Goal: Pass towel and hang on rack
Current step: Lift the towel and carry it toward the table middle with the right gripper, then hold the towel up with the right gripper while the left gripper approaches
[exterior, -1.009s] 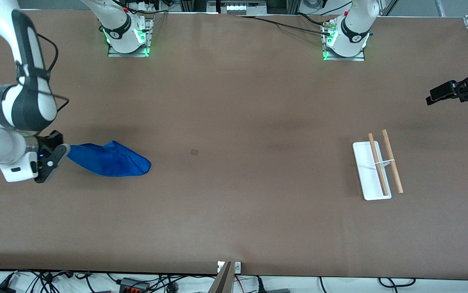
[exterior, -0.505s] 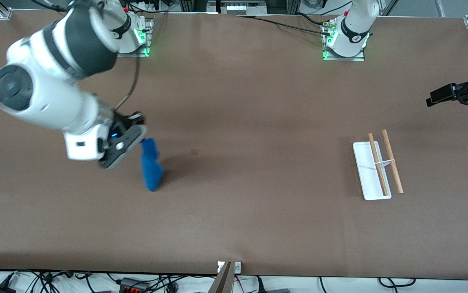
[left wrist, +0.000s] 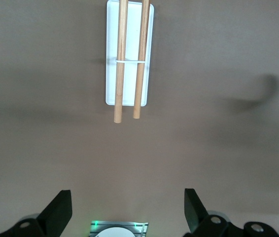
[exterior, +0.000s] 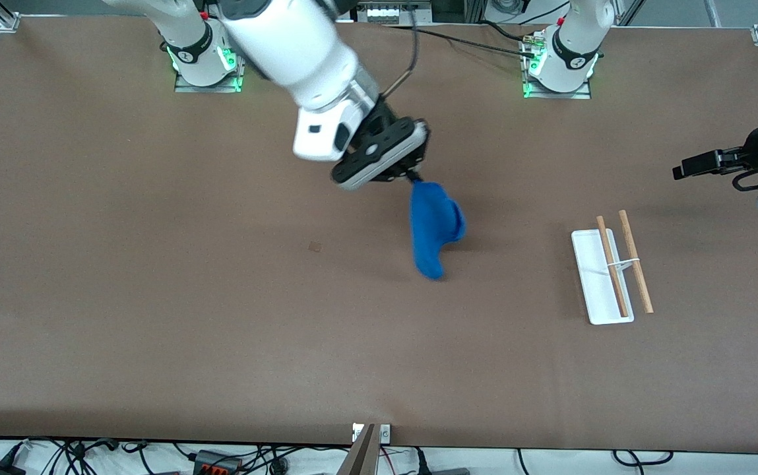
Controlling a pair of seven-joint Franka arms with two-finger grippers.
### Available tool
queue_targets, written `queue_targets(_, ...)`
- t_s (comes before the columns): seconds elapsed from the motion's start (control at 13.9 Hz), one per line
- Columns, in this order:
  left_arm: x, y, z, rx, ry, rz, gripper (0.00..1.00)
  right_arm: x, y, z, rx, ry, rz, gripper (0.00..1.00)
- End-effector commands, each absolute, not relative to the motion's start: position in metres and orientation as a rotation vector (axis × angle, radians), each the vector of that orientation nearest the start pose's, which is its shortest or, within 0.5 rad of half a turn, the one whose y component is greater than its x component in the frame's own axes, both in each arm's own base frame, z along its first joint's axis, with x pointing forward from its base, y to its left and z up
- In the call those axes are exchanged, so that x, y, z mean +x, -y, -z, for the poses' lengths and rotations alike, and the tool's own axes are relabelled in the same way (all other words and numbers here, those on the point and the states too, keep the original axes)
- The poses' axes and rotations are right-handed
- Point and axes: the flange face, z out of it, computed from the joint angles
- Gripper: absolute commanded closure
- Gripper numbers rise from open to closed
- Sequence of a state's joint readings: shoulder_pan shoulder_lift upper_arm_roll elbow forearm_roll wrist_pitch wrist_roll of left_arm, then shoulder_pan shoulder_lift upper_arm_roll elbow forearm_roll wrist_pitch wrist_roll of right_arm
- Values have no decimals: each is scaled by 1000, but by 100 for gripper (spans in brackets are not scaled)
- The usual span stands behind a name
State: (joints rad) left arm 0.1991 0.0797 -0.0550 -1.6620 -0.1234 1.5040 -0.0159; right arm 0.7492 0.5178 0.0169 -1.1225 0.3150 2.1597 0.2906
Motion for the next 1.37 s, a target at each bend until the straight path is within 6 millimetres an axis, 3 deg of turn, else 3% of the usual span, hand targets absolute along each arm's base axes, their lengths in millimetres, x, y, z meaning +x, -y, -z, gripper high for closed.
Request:
queue_targets(0.0,558,-65,-539,-3278,240,-399,0,519,-557,-578,-2463,317,422,100)
queue_targets(0.14,552,-56,-535,-3267,226,-510,0,488,-593,-579,-2392,229,440,100)
queue_targets(0.29,554,-53,-523,-3264,155,-592,0,479,-604,-583,-2346,185,461,100)
queue_targets(0.58,574,-45,-504,-3417,-274,-566,0,475,-608,-584,-2325,183,475,100)
queue_targets(0.72,589,-54,-482,-3520,-750,-403,0,471,-612,-583,-2322,188,472,100)
queue_targets(0.79,596,-54,-462,-3552,-993,-349,0,470,-614,-582,-2315,189,479,100)
queue_targets(0.94,605,-45,-438,-3582,-1335,-214,0,470,-617,-580,-2301,186,494,100)
queue_targets(1.08,615,-18,-406,-3539,-1778,-10,0,467,-618,-580,-2301,192,495,100)
queue_targets(1.23,619,3,-377,-3509,-2057,146,0,467,-618,-580,-2301,192,495,100)
queue_targets(1.3,620,25,-368,-3477,-2232,282,0,467,-618,-580,-2301,192,495,100)
